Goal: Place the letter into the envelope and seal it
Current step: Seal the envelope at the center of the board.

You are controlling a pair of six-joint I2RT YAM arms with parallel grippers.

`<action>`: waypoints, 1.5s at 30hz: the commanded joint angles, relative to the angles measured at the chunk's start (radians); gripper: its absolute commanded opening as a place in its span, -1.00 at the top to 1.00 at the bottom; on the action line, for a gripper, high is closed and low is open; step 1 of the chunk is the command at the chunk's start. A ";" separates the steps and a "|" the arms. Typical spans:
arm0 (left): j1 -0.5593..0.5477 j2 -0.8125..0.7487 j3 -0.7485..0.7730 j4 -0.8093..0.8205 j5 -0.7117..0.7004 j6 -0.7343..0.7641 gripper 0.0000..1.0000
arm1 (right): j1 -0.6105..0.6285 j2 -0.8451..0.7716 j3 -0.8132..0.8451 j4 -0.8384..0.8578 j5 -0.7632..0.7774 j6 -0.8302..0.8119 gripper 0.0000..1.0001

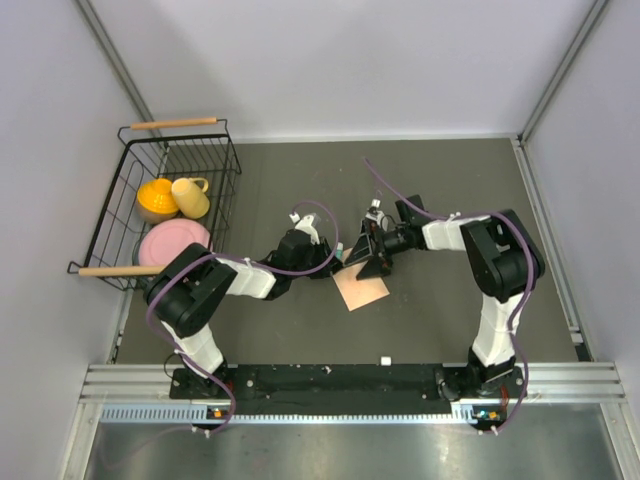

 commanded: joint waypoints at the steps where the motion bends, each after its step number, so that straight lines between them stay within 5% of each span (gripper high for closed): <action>1: 0.006 0.001 0.012 0.016 0.011 0.011 1.00 | -0.012 -0.080 -0.029 0.135 -0.082 0.065 -0.97; 15: 0.006 0.001 0.009 0.025 0.021 0.015 1.00 | -0.056 0.012 -0.007 -0.023 0.047 -0.080 -0.96; 23: 0.006 -0.082 0.036 0.063 0.131 0.084 1.00 | -0.046 -0.164 0.052 -0.066 -0.016 -0.166 -0.95; 30: 0.032 -0.232 0.099 -0.079 0.270 0.170 1.00 | -0.072 -0.308 0.169 -0.300 -0.012 -0.338 -0.95; 36: 0.063 -0.490 0.058 -0.278 0.453 0.494 1.00 | -0.084 -0.435 0.309 -0.506 0.043 -0.491 -0.97; 39: 0.078 -0.608 0.055 -0.442 0.557 0.812 1.00 | -0.083 -0.501 0.372 -0.546 0.042 -0.516 -0.97; 45: 0.055 -0.743 0.184 -0.827 0.476 1.388 1.00 | -0.034 -0.558 0.401 -0.630 0.024 -0.501 -0.98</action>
